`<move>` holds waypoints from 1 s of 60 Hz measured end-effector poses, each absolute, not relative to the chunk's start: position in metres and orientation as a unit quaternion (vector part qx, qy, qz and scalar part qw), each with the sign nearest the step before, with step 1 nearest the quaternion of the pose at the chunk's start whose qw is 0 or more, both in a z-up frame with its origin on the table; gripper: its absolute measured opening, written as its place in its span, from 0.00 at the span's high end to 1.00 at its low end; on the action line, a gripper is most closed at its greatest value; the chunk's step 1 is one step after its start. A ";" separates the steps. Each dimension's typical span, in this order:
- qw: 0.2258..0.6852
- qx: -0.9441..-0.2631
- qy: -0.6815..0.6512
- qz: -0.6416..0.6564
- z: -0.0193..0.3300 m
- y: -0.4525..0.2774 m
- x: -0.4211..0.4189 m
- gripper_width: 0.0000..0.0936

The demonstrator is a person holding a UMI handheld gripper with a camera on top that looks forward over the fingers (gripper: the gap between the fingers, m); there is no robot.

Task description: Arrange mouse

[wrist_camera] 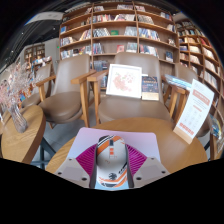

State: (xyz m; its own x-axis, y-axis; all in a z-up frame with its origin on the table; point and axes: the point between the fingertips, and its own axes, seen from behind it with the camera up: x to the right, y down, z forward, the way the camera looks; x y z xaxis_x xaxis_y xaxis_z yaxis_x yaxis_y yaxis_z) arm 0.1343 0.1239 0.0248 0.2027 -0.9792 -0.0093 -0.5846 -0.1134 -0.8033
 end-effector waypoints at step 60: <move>0.355 -0.635 0.577 -0.372 0.149 0.025 -0.180 0.09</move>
State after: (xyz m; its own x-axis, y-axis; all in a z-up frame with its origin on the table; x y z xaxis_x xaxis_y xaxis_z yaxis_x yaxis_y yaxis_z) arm -0.1799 0.0249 0.1489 0.0578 -0.9964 0.0628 -0.4672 -0.0825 -0.8803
